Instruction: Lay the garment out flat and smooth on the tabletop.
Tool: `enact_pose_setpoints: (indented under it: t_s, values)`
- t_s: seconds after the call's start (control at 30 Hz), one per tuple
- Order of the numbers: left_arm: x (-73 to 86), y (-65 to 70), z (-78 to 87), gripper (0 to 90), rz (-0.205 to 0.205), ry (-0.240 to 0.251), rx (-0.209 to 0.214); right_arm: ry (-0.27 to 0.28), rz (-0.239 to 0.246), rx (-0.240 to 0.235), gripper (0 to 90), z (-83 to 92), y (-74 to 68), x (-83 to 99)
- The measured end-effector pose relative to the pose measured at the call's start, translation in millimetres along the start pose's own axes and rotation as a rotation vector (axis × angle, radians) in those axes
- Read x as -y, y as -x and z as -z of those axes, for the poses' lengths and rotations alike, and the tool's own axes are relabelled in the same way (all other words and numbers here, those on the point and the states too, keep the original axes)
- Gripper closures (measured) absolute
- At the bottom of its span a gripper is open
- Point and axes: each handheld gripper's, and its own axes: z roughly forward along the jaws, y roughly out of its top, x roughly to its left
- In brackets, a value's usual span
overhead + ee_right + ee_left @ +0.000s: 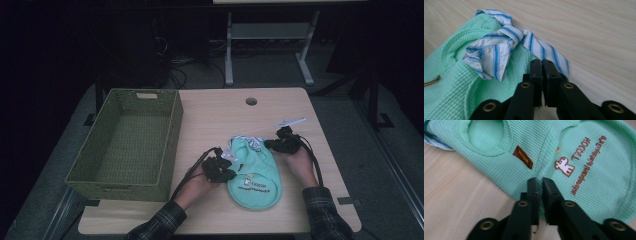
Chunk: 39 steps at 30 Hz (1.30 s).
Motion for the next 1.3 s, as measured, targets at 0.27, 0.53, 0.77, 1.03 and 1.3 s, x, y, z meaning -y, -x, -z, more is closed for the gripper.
enact_pose_setpoints:
  t_s: [0.27, 0.53, 0.77, 1.03, 1.3]
  values:
    - [5.0, 0.5, 11.6, 87.7, 0.003, 0.002, -0.005, 0.012, 0.019, 0.037, 89.1, 5.4, 3.0, -0.2]
    - [7.9, 3.2, 13.8, 85.9, 0.004, 0.017, 0.000, 0.011, 0.014, 0.071, 89.1, 1.2, 10.2, 3.2]
    - [3.2, -1.8, 25.7, 73.1, 0.011, 0.073, -0.009, 0.051, 0.013, 0.045, 80.2, 14.6, 5.8, 2.4]
    - [-5.3, -14.4, 21.6, 89.0, 0.030, 0.106, -0.013, 0.049, 0.036, 0.006, 89.5, 35.0, -7.2, 17.3]
    - [-14.5, -27.6, 9.2, 89.5, 0.039, 0.117, -0.023, 0.048, 0.059, -0.013, 89.6, 52.0, -21.8, 35.7]
